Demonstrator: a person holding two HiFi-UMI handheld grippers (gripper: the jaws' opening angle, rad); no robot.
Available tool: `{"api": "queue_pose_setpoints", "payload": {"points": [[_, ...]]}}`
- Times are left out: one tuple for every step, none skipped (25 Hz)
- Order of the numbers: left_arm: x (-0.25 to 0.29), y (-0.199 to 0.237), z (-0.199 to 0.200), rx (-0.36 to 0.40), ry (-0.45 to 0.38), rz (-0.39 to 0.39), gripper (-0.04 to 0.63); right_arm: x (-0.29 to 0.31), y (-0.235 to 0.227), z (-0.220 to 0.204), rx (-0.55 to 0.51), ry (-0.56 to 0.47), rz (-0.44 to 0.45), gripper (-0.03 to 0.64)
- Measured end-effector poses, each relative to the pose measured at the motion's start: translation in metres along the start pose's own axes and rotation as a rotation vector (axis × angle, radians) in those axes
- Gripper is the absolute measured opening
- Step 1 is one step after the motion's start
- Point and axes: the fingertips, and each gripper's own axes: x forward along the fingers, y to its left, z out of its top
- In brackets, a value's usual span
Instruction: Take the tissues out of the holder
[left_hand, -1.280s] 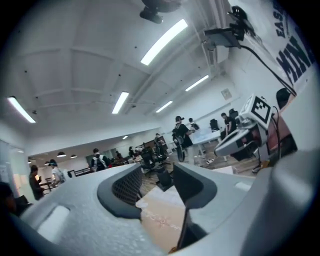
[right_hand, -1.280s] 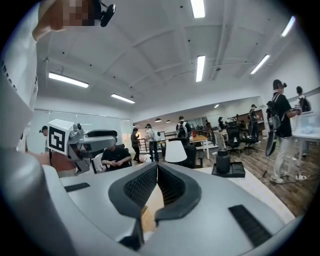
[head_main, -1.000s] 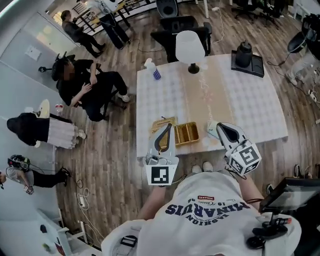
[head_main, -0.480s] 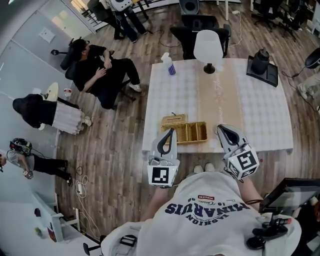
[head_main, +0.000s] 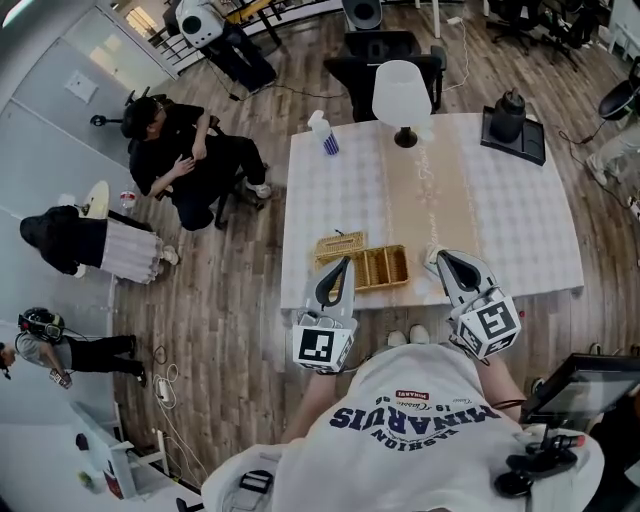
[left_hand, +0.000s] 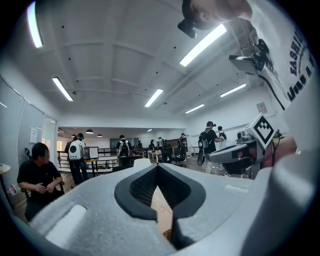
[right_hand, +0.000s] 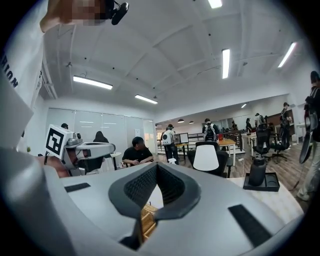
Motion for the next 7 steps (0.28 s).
{"api": "queue_pose_setpoints", "payload": {"points": [[0.000, -0.001, -0.002, -0.002, 0.005, -0.005, 0.005, -0.001, -0.001, -0.001, 0.001, 0.000, -0.003, 0.008], [0.001, -0.002, -0.004, -0.003, 0.010, -0.009, 0.005, -0.001, -0.001, -0.001, 0.002, -0.001, -0.005, 0.008], [0.002, -0.004, -0.007, -0.002, 0.011, -0.014, 0.005, -0.001, -0.002, -0.003, 0.002, -0.002, -0.006, 0.008], [0.003, -0.005, -0.009, 0.000, 0.012, -0.019, 0.005, -0.001, -0.002, -0.004, 0.002, -0.003, -0.008, 0.008], [0.003, -0.006, -0.011, 0.002, 0.014, -0.024, 0.005, 0.000, -0.002, -0.006, 0.003, -0.003, -0.008, 0.008], [0.004, -0.007, -0.015, 0.003, 0.017, -0.028, 0.005, 0.000, -0.002, -0.008, 0.003, -0.003, -0.008, 0.008], [0.004, -0.008, -0.018, 0.005, 0.022, -0.032, 0.005, 0.000, -0.001, -0.010, 0.004, -0.003, -0.007, 0.006]]}}
